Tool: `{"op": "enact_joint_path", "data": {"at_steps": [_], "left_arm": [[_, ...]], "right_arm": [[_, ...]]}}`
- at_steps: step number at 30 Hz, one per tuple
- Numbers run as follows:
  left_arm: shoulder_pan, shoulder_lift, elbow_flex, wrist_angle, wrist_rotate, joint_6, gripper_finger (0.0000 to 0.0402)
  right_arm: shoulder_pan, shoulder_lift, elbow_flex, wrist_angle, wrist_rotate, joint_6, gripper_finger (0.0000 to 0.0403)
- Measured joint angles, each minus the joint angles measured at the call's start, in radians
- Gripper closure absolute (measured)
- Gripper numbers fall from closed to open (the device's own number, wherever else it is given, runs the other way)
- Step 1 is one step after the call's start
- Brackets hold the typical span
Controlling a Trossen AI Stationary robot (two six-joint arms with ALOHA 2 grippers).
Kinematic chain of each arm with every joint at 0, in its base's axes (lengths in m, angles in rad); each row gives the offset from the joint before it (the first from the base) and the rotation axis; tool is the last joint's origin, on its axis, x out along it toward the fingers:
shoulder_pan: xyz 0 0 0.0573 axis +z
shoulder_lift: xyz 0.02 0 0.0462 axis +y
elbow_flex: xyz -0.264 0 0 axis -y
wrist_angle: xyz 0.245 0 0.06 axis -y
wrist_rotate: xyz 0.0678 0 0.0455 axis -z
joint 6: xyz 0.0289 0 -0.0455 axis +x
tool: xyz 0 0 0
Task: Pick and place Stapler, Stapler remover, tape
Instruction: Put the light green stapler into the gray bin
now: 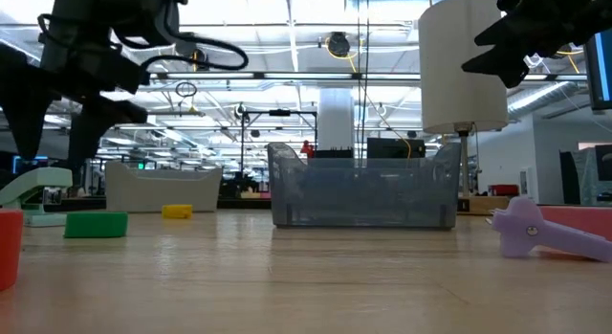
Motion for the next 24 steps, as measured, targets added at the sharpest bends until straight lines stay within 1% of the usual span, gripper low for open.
{"op": "enact_joint_path", "data": {"at_steps": [5, 18, 21, 24], "left_arm": [[0.0, 0.035, 0.0, -0.003, 0.006, 0.022, 0.0155], [-0.003, 0.185, 0.001, 0.001, 0.004, 0.051, 0.0154], [-0.003, 0.206, 0.001, 0.003, -0.008, 0.047, 0.0168], [-0.003, 0.21, 0.001, 0.004, -0.011, 0.047, 0.0207]], "right_arm": [[0.0, 0.0, 0.0, 0.0, 0.0, 0.0, 0.0161], [0.0, 0.0, 0.0, -0.001, 0.0, 0.0, 0.0161], [0.0, 0.0, 0.0, -0.001, 0.0, 0.0, 0.0161], [0.0, 0.0, 0.0, -0.001, -0.001, 0.0, 0.0161]]}}
